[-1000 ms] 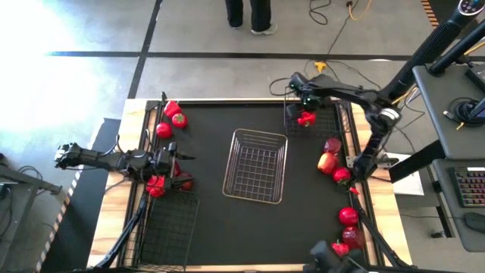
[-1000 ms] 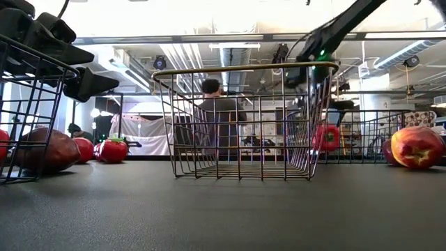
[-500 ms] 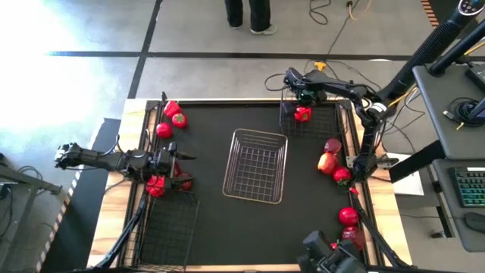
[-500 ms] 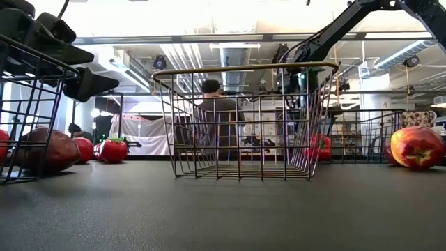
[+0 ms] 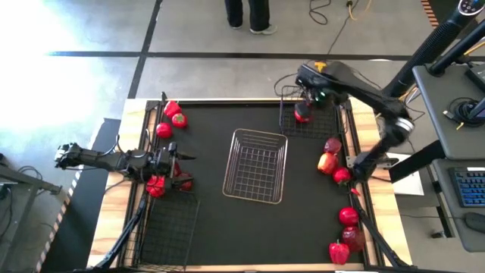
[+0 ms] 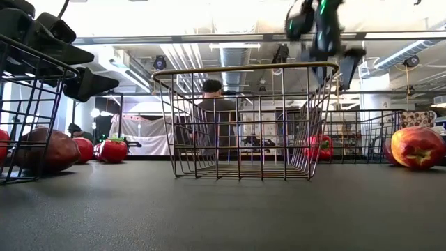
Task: Sort produce into baskets
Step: Put the red bell pepper into the top black wire basket
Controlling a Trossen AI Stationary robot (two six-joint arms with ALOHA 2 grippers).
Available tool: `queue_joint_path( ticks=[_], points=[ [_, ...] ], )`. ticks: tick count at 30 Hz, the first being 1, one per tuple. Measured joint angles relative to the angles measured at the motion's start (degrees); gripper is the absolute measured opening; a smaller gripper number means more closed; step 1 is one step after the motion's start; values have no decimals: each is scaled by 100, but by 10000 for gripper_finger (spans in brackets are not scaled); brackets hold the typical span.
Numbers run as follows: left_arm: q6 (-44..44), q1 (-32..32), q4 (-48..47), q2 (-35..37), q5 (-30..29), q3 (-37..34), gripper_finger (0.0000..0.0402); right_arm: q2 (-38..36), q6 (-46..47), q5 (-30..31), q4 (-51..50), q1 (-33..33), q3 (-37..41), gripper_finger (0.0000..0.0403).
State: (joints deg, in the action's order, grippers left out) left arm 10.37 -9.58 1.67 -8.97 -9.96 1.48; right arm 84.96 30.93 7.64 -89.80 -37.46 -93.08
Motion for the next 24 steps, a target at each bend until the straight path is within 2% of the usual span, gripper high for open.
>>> queue_joint_path(
  ticks=[5, 11, 18, 24],
  points=[
    [0, -1, 0, 0, -2, 0, 393, -1070, 1175, -375, 14, 1547, 119, 389],
    [0, -2, 0, 0, -2, 0, 393, -1629, 2798, -359, -5, 3750, 132, 389],
    [1, -2, 0, 0, -1, 0, 393, -1287, 4613, -337, -13, 5845, 168, 389],
    [0, 0, -2, 0, 0, 0, 393, -526, 5766, -821, -8, 6876, 186, 389]
  ],
)
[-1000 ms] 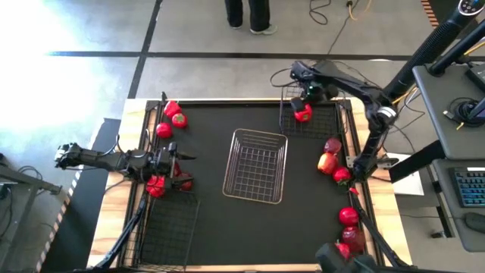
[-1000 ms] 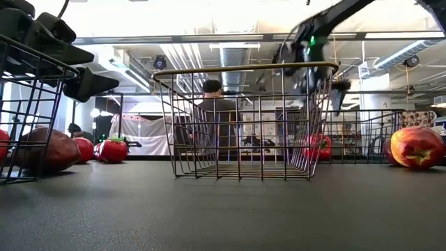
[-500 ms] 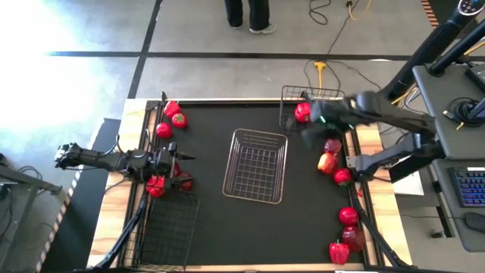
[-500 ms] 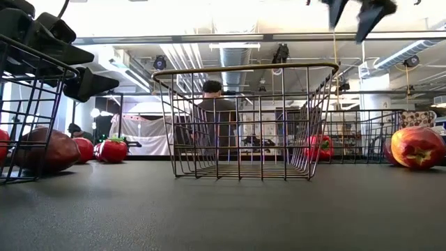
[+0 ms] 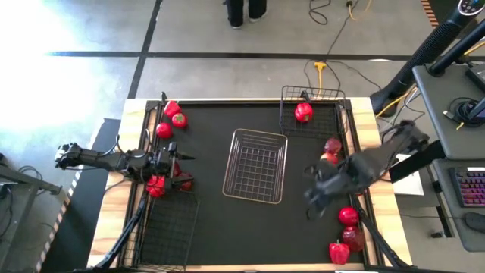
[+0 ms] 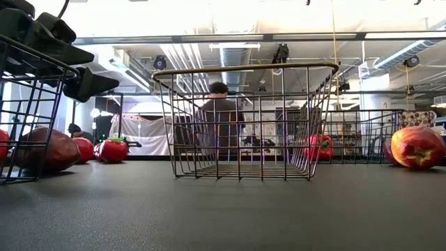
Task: Sort produce into baskets
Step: Put the red bell pepper into the top black wire basket
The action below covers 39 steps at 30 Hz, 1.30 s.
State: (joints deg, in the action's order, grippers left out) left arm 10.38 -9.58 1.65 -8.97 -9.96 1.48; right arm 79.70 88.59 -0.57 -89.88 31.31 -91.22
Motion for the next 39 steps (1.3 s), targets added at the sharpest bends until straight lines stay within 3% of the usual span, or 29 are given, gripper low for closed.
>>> queue_joint_path(
  ticks=[12, 16, 24, 35, 39],
  points=[
    [0, -2, 0, 0, -1, 0, 393, 1700, 1301, -3145, 132, 686, 9, 389],
    [1, -1, 1, 0, 0, 0, 393, 2060, 1582, -3826, 625, 916, 96, 389],
    [0, -2, 0, 0, 0, 0, 393, 2242, 2441, -3822, 2969, 1305, 953, 389],
    [1, -2, 0, 0, 0, 0, 393, 2195, 2404, -3844, 3267, 1559, 1833, 389],
    [0, -2, 0, 0, -1, 0, 393, 2188, 2803, -3844, 3720, 1559, 2103, 389]
  ],
)
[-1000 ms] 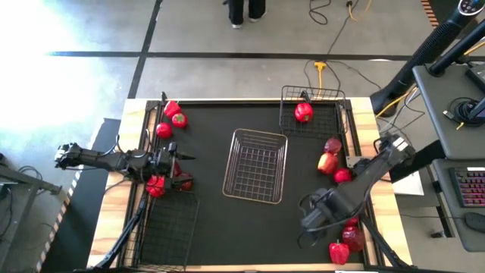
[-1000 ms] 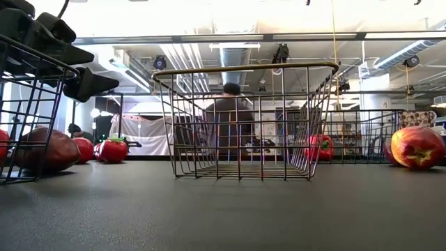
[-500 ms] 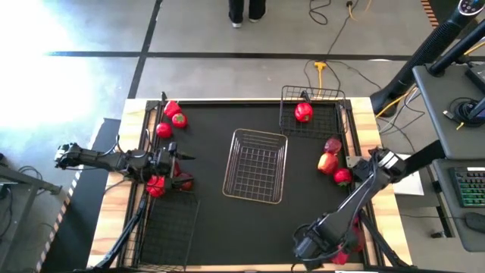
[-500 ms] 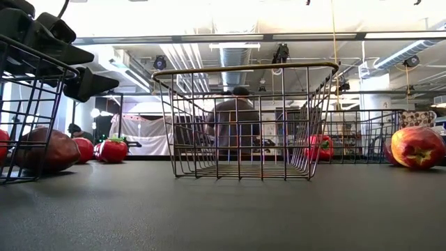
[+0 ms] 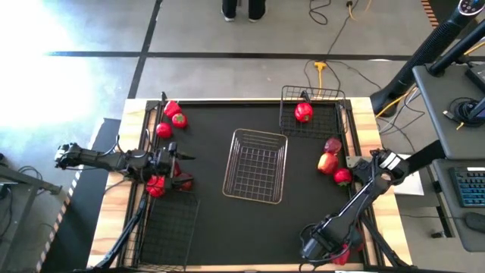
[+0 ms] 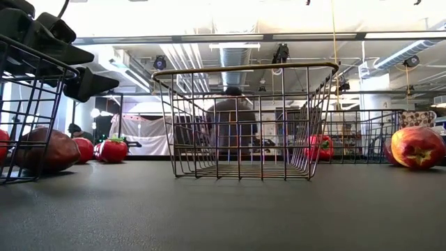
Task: Sort produce into baskets
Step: Put the red bell pepper into the top black wire basket
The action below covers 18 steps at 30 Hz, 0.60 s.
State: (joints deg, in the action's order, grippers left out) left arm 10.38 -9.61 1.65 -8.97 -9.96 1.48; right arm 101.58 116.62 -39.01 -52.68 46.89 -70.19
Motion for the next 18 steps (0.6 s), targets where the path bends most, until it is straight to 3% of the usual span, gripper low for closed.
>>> queue_joint_path(
  ticks=[8, 18],
  points=[
    [1, 0, 0, 0, 1, 0, 393, -4, 701, 5, 415, 92, 385, 389],
    [-1, 1, 0, 0, 0, 0, 393, -4, 717, 49, 1391, 98, 848, 389]
  ],
)
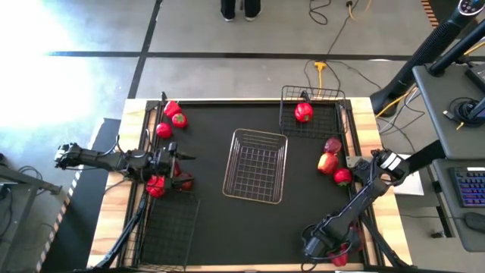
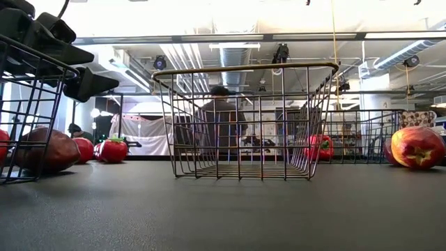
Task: Sort produce into baskets
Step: Put the red bell pepper into the top black wire basket
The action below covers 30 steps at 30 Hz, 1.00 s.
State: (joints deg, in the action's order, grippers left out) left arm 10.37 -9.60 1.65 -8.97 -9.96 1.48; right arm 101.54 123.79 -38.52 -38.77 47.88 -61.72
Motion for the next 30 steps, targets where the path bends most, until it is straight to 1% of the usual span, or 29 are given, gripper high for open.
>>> queue_joint_path(
  ticks=[3, 5, 7, 11, 15, 17, 19, 23, 26, 30],
  points=[
    [0, 0, 0, 0, 0, 0, 393, 0, -163, 17, 14, 0, 16, 383],
    [2, 0, 0, 0, 0, 0, 393, 0, -361, 18, 15, -3, 8, 367],
    [0, 0, 0, 0, 1, 0, 393, 0, -658, 17, 13, -28, -27, 339],
    [2, 1, 0, 0, 0, 0, 393, 0, -1448, -6, 28, -136, -140, 269],
    [0, 2, 0, 0, -2, 0, 393, -60, -2210, -3, -12, -406, -244, 265],
    [2, 0, 0, 0, -2, 0, 393, -155, -2659, 121, -26, -636, -290, 265],
    [1, 2, 0, 0, 1, 0, 393, -306, -3176, 410, -141, -916, -365, 265],
    [0, -1, 0, 0, -2, 0, 393, -797, -4621, 1148, -671, -1562, -555, 265],
    [1, 0, 1, 0, -1, 0, 393, -1317, -5244, 1753, -1418, -2155, -684, 265],
    [1, 0, 0, 0, 0, 0, 393, -2131, -5833, 2667, -2024, -3007, -838, 265]
  ],
)
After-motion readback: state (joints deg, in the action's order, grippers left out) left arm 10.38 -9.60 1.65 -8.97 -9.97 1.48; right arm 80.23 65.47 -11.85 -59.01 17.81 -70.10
